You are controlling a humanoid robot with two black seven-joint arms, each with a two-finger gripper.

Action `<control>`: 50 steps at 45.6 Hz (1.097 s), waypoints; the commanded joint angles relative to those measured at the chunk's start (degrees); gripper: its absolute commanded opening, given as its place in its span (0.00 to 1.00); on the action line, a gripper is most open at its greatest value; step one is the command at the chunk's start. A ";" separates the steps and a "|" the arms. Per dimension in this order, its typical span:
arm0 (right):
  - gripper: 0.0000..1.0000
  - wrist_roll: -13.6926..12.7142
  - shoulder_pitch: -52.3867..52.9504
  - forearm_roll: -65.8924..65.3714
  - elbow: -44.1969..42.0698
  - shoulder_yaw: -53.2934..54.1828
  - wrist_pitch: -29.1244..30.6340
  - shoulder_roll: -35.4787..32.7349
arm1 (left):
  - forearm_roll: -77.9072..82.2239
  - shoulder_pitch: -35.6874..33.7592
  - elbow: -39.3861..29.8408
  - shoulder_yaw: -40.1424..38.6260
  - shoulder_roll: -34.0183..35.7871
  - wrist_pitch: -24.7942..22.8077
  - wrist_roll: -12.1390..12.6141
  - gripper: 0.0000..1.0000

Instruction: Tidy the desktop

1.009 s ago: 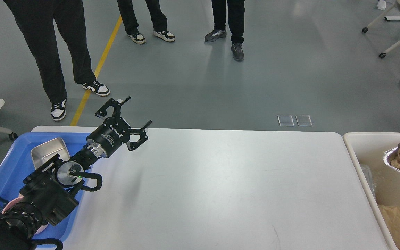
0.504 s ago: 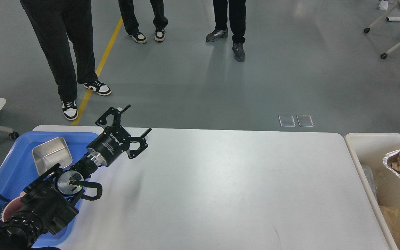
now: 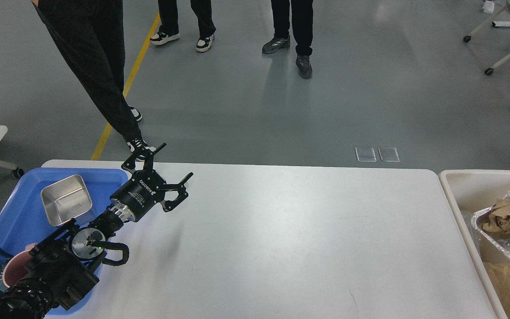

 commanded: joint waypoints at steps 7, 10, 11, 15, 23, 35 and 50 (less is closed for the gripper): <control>1.00 0.49 -0.44 0.61 0.18 0.01 0.94 -0.23 | 0.08 0.48 0.05 0.06 0.12 -0.08 0.00 0.97; 1.00 0.75 0.00 0.61 0.88 -0.08 1.82 -0.75 | 0.08 0.48 0.05 -0.02 0.20 -0.08 0.00 0.97; 1.00 0.84 0.35 0.61 0.97 -0.08 2.35 -0.93 | 0.08 0.39 0.05 -0.02 0.20 -0.08 0.00 0.97; 1.00 1.98 6.04 0.61 2.72 0.27 5.68 -0.76 | 0.08 0.21 -0.04 -0.02 0.55 -0.08 0.09 0.97; 1.00 2.69 20.38 1.57 7.12 6.49 8.59 1.00 | 0.08 -0.40 0.05 -0.02 1.17 0.01 0.09 0.97; 1.00 11.29 21.89 3.86 13.37 31.01 19.74 10.93 | 0.00 -0.67 0.05 -0.02 1.17 0.62 -0.09 0.97; 1.00 20.53 7.49 12.45 13.53 47.55 28.63 15.94 | -0.62 -3.39 0.75 -1.08 1.26 6.58 -0.35 0.97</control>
